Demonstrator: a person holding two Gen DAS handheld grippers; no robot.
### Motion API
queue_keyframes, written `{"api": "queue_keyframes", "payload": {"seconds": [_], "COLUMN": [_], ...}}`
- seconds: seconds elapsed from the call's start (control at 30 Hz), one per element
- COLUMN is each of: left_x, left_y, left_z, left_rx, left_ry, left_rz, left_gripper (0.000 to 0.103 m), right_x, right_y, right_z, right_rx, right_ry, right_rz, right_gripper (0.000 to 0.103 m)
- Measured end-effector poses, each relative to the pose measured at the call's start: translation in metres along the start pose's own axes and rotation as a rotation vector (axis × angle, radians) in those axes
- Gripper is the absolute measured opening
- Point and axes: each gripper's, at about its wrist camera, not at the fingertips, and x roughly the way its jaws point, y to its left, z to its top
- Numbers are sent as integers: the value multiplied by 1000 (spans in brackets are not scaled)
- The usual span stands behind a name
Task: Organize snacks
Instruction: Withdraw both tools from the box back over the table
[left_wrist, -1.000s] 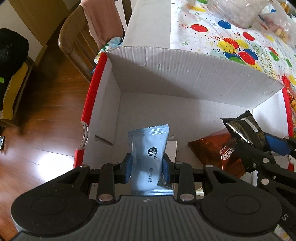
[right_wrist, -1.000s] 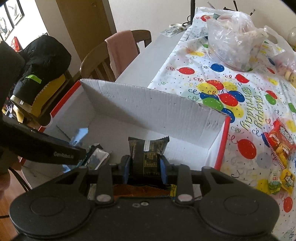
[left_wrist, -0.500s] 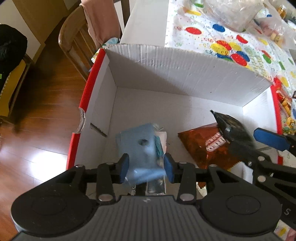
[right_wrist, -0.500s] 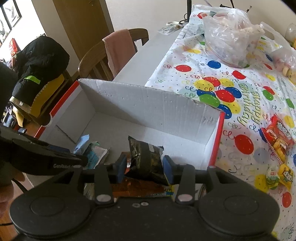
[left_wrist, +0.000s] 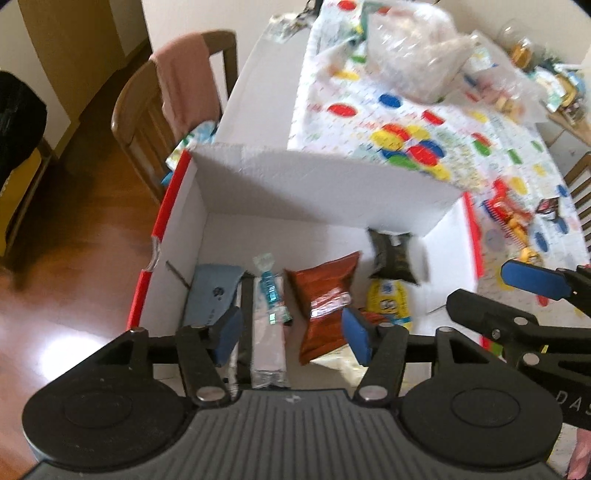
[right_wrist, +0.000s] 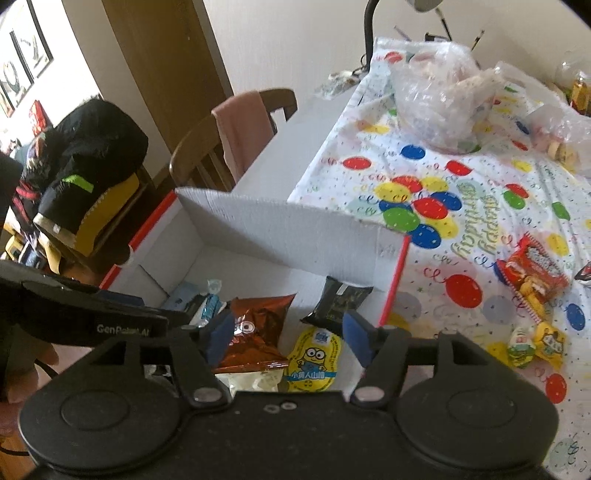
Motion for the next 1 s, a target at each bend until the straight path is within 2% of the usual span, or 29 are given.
{"api": "queue_keyframes", "payload": {"seconds": [0.23,0.3,0.47,0.6,0.7,1.0], "left_x": [-28,-33,-44,-51,-54,-43], "left_y": [-26,-35,-58,-80,-98,-163], "left_z": [-9,-11,-19,-23,-27,-35], "left_rx": [29,39,61,88,102,132], "left_ry": [-90,-108,-152,-189,-214,-217], "left_rz": [-41,-47,-66,-82,-106,-172], "left_gripper": [68,68,71,72,77,77], "right_x": [-35,-45,-69,-88,-101,-129], "right_y": [-14,-18,-32,-48,-62,-114], "right_z": [-3,-5,-10,-16,-20,-37], "right_rx": [11,6,11,15,19,45], "right_ry": [-57,-76,-113,-148,-169,-189], "right_rz": [12,22,40,44,41,30], "right_gripper": [76,82,85,97,99,103]}}
